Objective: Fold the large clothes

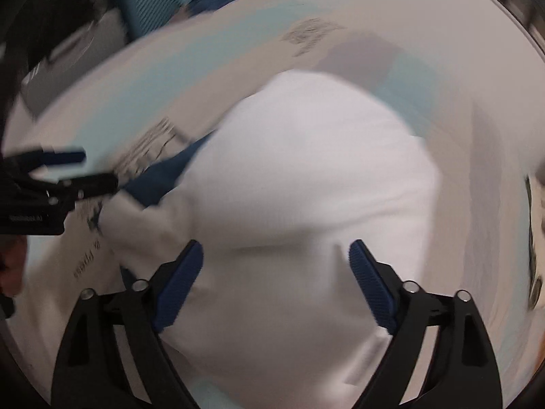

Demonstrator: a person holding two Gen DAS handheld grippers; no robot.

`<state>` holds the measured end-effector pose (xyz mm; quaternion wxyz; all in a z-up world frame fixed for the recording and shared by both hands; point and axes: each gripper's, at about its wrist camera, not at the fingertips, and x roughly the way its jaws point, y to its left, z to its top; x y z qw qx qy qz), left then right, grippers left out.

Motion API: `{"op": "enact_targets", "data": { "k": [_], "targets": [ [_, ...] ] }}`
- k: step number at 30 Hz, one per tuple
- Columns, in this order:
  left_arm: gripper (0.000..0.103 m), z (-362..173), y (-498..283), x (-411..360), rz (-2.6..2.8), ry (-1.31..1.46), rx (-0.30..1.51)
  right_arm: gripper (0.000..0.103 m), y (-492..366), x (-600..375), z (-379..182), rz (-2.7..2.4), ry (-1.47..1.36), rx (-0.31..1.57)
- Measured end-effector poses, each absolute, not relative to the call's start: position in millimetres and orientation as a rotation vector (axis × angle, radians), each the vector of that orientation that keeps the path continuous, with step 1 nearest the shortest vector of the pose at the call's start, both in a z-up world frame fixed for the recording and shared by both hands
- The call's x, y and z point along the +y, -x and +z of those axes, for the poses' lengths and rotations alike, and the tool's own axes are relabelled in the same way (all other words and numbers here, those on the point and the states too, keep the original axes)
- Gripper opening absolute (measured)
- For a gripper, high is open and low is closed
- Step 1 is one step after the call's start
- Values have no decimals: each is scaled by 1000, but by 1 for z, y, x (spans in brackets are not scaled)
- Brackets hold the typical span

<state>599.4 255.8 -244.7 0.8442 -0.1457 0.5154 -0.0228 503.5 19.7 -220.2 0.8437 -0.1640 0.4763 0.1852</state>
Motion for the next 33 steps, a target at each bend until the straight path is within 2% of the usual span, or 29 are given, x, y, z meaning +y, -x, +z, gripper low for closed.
{"op": "enact_targets", "data": {
  "k": [3,10,14,17,18,20,21,23,24,25,27,33],
  "targets": [
    [92,-257,-624,252,-119,344,1128,88,-532,-29,-221,325,213,1072],
    [92,-314,-669,224,-345,504,1321,88,-572,-95,-282,336,-121,1280],
    [92,-333,-673,215,-370,573,1363,95,-582,-102,-311,376,-237,1328],
    [92,-340,-675,202,-378,546,1388,95,-585,-111,-327,409,-368,1377],
    [91,-341,-676,197,-375,533,1396,90,-584,-112,-329,421,-393,1381],
    [75,-342,-679,191,-379,520,1403,80,-583,-108,-328,451,-395,1373],
    [70,-343,-681,188,-369,510,1404,69,-583,-106,-326,449,-376,1361],
    [40,-340,-681,185,-370,506,1382,53,-582,-103,-319,461,-364,1344],
    [33,-337,-680,184,-360,496,1367,45,-581,-99,-314,466,-356,1335],
    [25,-333,-678,183,-360,486,1357,43,-579,-97,-307,470,-342,1324],
    [19,-326,-675,182,-355,479,1335,36,-578,-84,-292,476,-294,1299],
    [17,-280,-659,203,-336,442,1253,33,-582,-41,-237,547,-165,1219]
  ]
}}
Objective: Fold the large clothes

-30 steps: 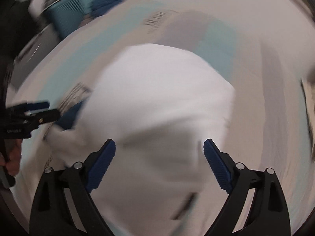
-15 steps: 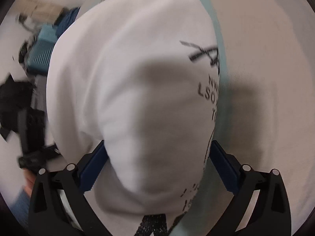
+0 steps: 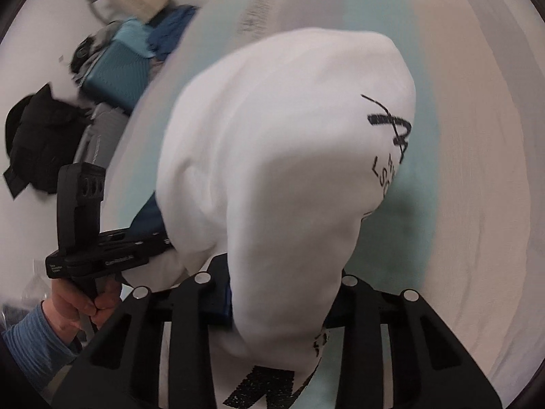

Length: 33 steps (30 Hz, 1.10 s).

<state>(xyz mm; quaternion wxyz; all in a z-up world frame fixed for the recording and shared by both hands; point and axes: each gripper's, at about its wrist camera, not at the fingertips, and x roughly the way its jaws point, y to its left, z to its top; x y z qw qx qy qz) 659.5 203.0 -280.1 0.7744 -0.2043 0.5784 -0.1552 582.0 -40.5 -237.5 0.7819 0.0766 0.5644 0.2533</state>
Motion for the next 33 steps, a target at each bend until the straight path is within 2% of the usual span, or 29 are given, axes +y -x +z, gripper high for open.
{"op": "enact_targets", "data": {
  "k": [11,15,19,23,27,29,31,32,33],
  "targets": [
    [16,-167,-568,364,-71,469,1062,32,-558,153,-138,832,-39,1089],
    [17,-145,-518,440,78,425,1045,32,-541,240,-128,944,-18,1079],
    [17,-162,-483,489,194,386,1089,32,-523,325,-153,1006,11,1130],
    [17,-211,-456,522,252,394,1157,32,-508,371,-203,991,81,1205],
    [16,-262,-448,507,260,372,1198,33,-500,385,-248,921,185,1255],
    [16,-268,-444,502,266,377,1184,35,-497,381,-264,879,229,1249],
    [17,-273,-441,503,285,380,1185,41,-500,376,-273,844,244,1242],
    [19,-275,-438,502,300,377,1186,49,-499,376,-274,818,257,1236],
    [27,-274,-436,498,338,337,1189,59,-500,375,-274,793,266,1229]
  ]
}}
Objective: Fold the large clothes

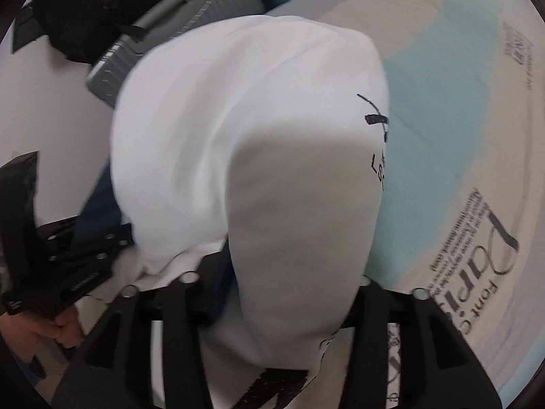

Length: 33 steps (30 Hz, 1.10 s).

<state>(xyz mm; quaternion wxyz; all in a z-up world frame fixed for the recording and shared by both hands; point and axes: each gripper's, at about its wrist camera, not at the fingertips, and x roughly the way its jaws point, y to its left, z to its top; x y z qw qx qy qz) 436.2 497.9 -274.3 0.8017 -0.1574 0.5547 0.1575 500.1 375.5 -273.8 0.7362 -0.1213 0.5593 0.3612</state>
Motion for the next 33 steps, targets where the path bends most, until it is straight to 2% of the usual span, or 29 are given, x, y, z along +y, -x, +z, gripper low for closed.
{"op": "enact_targets", "data": {
  "k": [1,2,4,5,6,9,13,20,26,29,33],
  "targets": [
    [40,-270,-437,494,378,298,1188,65,-498,373,-271,767,280,1212],
    [61,-267,-439,506,441,257,1179,74,-493,367,-266,738,295,1183],
    [87,-243,-421,496,572,225,1109,87,-478,351,-242,671,307,1082],
    [89,-228,-405,490,598,247,1052,94,-468,343,-227,651,315,1032],
    [90,-214,-389,482,621,259,1010,95,-459,337,-217,636,325,999],
    [93,-180,-358,453,670,251,949,95,-420,302,-185,600,349,933],
    [97,-138,-275,409,701,268,865,95,-363,254,-147,596,323,899],
    [97,-84,-152,298,669,290,883,95,-227,160,-81,593,280,857],
    [97,-66,-95,255,632,259,873,95,-134,128,-53,560,291,799],
    [97,-73,-77,252,600,213,888,95,-102,130,-57,520,306,784],
    [97,-72,-45,255,595,190,822,95,-72,135,-68,482,255,778]
  ]
}}
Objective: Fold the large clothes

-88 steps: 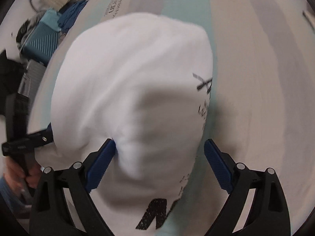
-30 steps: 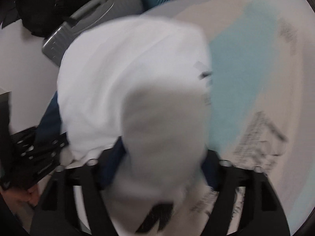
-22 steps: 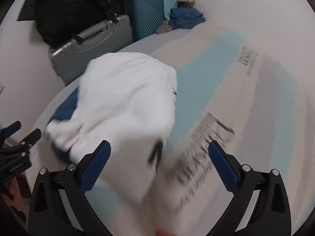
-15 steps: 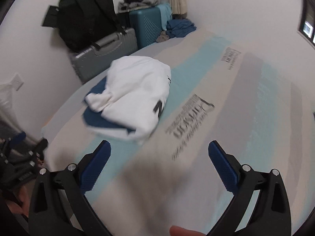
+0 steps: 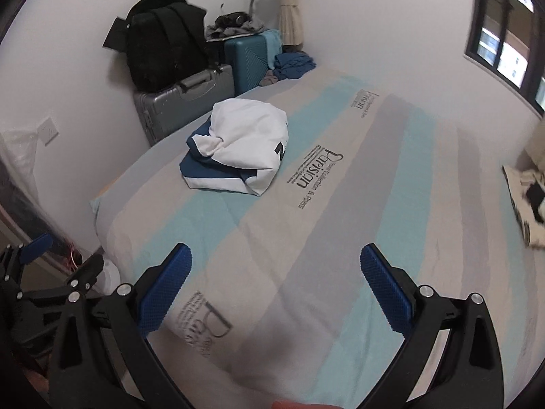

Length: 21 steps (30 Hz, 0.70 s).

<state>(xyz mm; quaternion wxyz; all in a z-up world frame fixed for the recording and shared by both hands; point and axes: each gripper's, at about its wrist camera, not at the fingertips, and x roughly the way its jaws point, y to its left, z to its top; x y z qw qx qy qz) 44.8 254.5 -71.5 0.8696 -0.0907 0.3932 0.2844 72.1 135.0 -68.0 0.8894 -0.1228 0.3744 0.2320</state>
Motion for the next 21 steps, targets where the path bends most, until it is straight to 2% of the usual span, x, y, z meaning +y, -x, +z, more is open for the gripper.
{"op": "enact_targets", "data": {
  "k": [8,21],
  "targets": [
    [97,-63,11,243,579,207,756,95,-32,117,-79,485,207,727],
    [97,-52,20,224,576,190,743,95,-12,94,-73,489,221,728]
  ]
}}
